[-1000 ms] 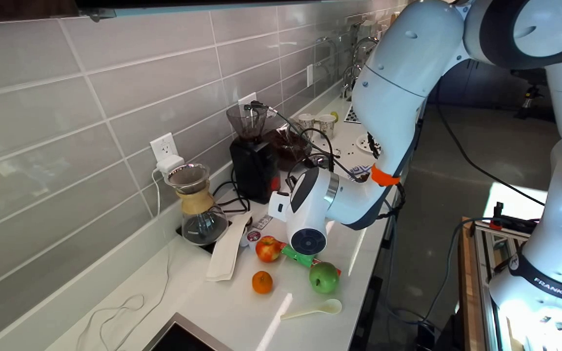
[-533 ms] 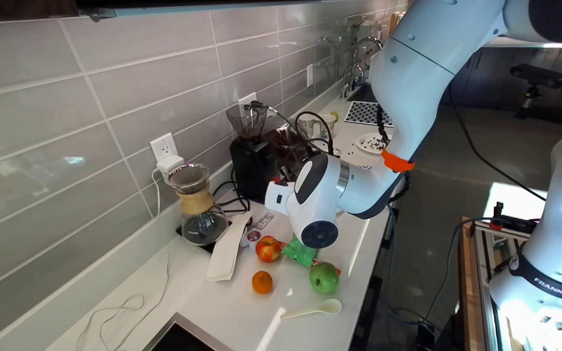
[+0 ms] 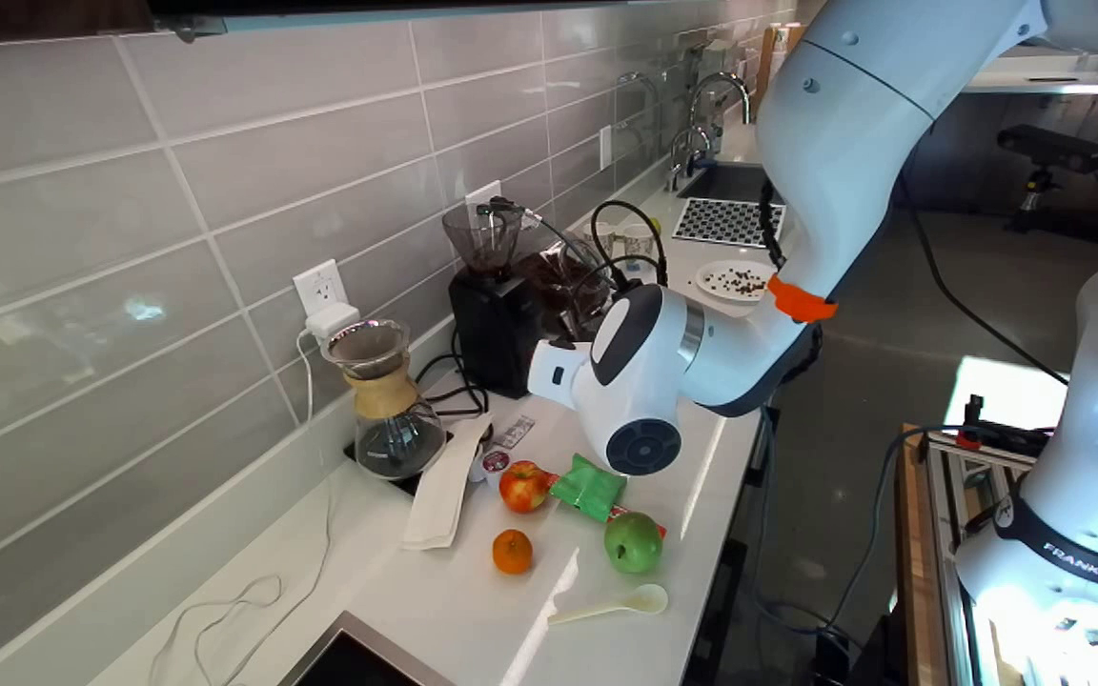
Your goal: Put the lid on the blender.
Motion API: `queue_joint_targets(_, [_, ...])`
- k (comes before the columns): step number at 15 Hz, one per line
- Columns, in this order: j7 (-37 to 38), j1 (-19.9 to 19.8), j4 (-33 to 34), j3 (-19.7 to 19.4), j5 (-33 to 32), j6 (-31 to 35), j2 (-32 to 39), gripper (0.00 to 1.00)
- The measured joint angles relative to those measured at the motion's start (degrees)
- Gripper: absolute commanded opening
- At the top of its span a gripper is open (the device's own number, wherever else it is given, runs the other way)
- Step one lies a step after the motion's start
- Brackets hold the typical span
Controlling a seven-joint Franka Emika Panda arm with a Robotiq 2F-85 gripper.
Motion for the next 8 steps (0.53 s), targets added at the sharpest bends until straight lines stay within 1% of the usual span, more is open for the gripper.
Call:
queue_joint_targets(4, [-0.1, -0.2, 0.2, -0.2, -1.3, -1.0, -0.2, 0.01])
queue_joint_targets(8, [-0.7, -1.8, 0.0, -0.8, -4.0, -1.0, -2.1, 0.01])
